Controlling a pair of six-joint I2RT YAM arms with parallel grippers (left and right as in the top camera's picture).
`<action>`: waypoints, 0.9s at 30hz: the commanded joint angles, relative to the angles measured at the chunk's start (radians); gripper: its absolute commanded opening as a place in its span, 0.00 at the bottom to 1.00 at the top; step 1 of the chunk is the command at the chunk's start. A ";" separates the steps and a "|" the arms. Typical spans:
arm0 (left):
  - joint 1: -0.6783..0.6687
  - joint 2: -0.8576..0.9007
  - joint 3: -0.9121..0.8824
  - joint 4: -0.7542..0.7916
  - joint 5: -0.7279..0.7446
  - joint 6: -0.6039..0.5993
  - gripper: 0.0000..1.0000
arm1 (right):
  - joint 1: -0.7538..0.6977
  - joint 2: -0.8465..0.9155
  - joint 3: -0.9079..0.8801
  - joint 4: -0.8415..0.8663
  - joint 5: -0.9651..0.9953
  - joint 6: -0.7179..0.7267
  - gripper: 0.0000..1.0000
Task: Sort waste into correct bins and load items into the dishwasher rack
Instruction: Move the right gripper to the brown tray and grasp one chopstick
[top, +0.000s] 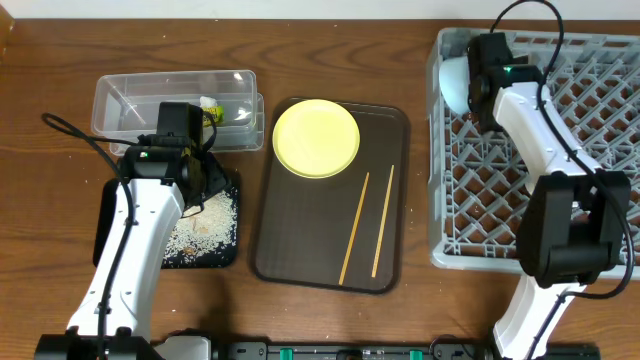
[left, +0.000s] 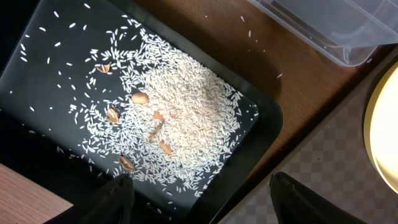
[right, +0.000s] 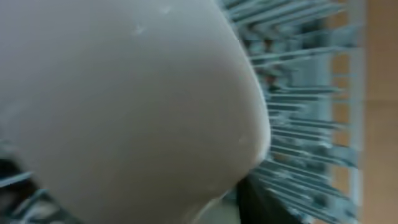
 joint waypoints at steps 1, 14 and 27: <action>0.005 0.005 0.008 -0.002 -0.020 -0.008 0.73 | 0.021 -0.055 -0.002 0.017 -0.166 0.033 0.50; 0.005 0.005 0.008 -0.003 -0.020 0.005 0.80 | 0.021 -0.302 -0.002 -0.014 -0.689 0.032 0.80; 0.005 0.005 0.008 -0.059 -0.020 0.050 0.82 | 0.241 -0.268 -0.035 -0.203 -1.023 -0.014 0.79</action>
